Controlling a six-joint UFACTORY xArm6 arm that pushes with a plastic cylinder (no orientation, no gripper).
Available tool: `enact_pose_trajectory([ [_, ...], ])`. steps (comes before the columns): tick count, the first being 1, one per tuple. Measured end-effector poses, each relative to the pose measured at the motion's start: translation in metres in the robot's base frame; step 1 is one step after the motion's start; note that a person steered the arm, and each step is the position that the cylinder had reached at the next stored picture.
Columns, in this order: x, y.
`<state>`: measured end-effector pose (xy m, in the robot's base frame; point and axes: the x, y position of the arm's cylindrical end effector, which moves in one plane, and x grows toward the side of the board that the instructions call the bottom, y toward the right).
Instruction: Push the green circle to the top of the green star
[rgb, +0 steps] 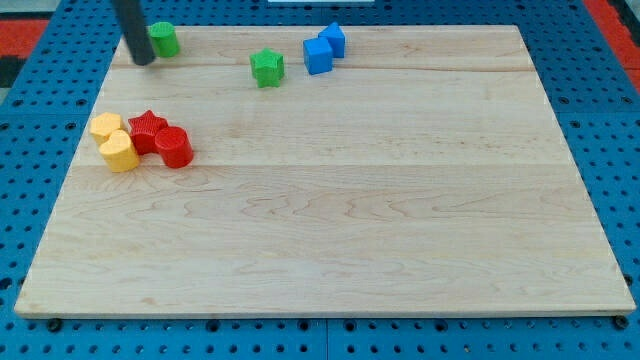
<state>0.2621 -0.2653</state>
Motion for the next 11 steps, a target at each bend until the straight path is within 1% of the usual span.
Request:
enact_pose_trajectory([
  [1, -0.036, -0.015],
  [2, -0.064, 0.005],
  [3, -0.055, 0.044],
  [4, -0.029, 0.061],
  [5, -0.021, 0.062],
  [6, -0.002, 0.058],
  [7, 0.008, 0.06],
  [8, 0.008, 0.096],
  [10, 0.005, 0.149],
  [11, 0.004, 0.159],
])
